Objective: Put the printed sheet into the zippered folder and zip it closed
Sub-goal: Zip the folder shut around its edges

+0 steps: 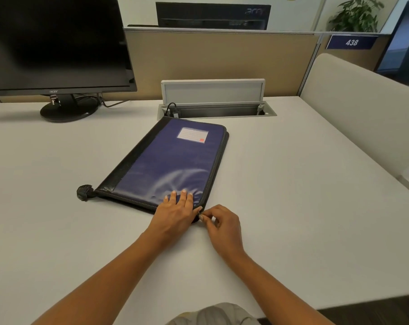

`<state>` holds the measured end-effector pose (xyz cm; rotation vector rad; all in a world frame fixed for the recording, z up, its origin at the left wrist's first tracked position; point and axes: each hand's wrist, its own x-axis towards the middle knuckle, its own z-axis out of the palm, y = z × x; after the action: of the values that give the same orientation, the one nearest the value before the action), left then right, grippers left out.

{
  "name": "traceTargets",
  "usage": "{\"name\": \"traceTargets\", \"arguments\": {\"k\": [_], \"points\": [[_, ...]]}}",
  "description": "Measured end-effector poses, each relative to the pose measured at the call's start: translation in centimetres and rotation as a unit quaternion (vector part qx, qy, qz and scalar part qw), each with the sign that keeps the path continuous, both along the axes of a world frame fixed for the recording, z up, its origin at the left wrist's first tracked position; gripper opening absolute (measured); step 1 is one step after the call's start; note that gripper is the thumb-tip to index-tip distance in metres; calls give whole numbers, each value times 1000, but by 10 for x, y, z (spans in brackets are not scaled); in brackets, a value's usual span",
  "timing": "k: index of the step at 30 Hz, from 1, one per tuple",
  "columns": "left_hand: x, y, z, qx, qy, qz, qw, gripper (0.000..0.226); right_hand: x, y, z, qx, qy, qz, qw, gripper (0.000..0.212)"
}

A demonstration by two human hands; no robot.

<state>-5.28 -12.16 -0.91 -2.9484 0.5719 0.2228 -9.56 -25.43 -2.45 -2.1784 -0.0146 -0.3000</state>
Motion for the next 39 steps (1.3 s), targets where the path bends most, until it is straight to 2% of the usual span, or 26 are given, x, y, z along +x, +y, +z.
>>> {"name": "traceTargets", "arguments": {"k": [5, 11, 14, 17, 19, 20, 23, 24, 26, 28, 30, 34, 37, 38, 39], "points": [[-1, 2, 4, 4, -17, -1, 1000, 70, 0, 3, 2, 1, -21, -15, 1000, 7], [-2, 8, 7, -13, -24, -1, 1000, 64, 15, 0, 6, 9, -4, -63, 998, 10], [-6, 11, 11, -28, -27, -5, 999, 90, 25, -3, 8, 4, 9, -76, 997, 12], [-5, 14, 8, -45, -30, 6, 999, 61, 31, -1, 8, 8, 17, -84, 996, 15], [-5, 16, 7, -62, -34, 8, 997, 58, 32, 0, 7, 7, 17, -81, 997, 16], [-5, 16, 8, -69, -39, 10, 997, 62, 31, 0, 7, 3, 14, -76, 997, 16], [-8, 17, 14, -87, -49, -14, 995, 106, 27, -1, 8, 3, -1, -48, 999, 13], [-9, 17, 15, -82, -45, -14, 996, 112, 25, 0, 8, 7, -8, -39, 999, 12], [-9, 16, 15, -75, -30, -3, 997, 104, 19, 1, 8, 11, -21, -24, 999, 10], [-7, 15, 11, -66, -19, 10, 998, 72, 10, 6, 6, 20, -35, -3, 999, 6], [-4, 14, 10, -65, -14, 16, 998, 57, 1, 12, 3, 27, -44, 12, 999, 5], [-3, 14, 13, -72, -22, 20, 997, 60, -3, 22, 3, 26, -52, 16, 998, 5], [-6, 17, 20, -72, -38, 3, 997, 97, -4, 33, 5, 13, -62, 27, 998, 5], [-7, 18, 22, -71, -45, 0, 996, 99, -4, 37, 6, 11, -63, 28, 998, 5], [-6, 19, 23, -75, -49, 0, 996, 92, -3, 40, 7, 8, -64, 26, 998, 5]]}}
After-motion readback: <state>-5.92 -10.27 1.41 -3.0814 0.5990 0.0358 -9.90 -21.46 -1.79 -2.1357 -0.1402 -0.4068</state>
